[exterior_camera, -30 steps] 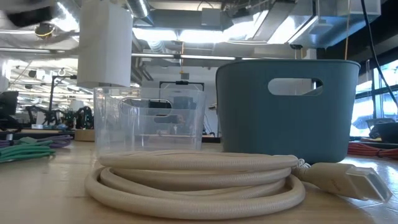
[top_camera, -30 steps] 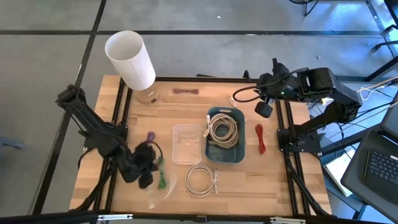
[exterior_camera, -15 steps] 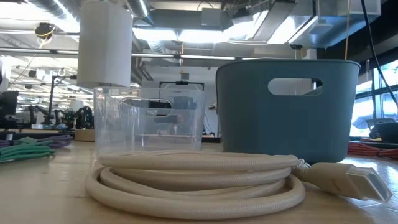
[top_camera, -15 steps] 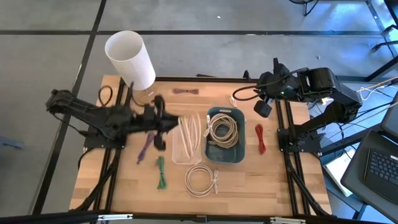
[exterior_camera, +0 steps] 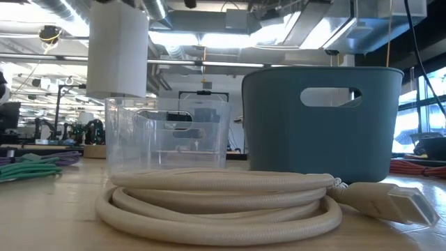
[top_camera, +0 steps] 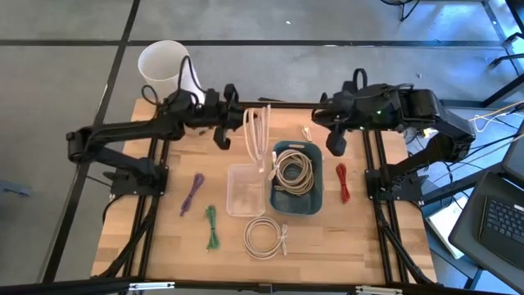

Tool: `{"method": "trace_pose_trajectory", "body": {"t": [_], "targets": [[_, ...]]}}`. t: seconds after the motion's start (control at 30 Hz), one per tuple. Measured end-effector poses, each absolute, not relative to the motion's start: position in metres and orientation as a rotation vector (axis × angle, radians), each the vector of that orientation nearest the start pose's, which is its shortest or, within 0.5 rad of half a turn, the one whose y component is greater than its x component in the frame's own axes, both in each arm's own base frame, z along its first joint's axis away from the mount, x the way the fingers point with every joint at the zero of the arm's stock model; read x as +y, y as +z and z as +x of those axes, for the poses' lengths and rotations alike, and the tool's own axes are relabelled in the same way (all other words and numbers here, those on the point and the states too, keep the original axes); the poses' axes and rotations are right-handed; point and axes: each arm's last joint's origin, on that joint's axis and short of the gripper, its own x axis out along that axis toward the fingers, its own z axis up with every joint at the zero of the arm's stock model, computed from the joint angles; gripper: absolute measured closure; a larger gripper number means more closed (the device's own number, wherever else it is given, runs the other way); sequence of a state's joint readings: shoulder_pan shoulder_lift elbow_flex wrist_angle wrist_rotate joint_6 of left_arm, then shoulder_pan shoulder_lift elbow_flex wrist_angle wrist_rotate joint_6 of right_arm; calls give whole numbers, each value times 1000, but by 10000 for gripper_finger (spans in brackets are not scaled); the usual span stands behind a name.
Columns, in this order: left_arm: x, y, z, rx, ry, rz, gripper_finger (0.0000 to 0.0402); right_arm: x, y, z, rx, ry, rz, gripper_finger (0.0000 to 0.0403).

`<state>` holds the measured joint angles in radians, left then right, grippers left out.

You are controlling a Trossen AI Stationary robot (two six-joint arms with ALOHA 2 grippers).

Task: Pick & Place USB Port
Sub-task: Put the light brown HDMI cable into the blue bin

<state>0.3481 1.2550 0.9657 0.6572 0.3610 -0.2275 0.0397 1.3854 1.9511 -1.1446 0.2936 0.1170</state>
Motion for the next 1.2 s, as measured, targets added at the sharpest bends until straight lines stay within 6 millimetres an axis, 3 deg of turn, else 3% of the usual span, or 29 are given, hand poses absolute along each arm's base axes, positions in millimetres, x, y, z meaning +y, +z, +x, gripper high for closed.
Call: {"method": "trace_pose_trajectory", "body": {"t": [0.33,0.57,0.87,1.2], "targets": [[128,389,296,-378,-76,-77,390,7,491,266,460,-97,23,340],[153,394,296,-364,-85,-82,390,9,488,272,469,-53,41,265],[151,394,297,-360,-90,-87,390,9,479,296,451,-53,35,162],[144,394,300,-366,-121,-96,390,9,466,324,453,-35,-35,169]]}}
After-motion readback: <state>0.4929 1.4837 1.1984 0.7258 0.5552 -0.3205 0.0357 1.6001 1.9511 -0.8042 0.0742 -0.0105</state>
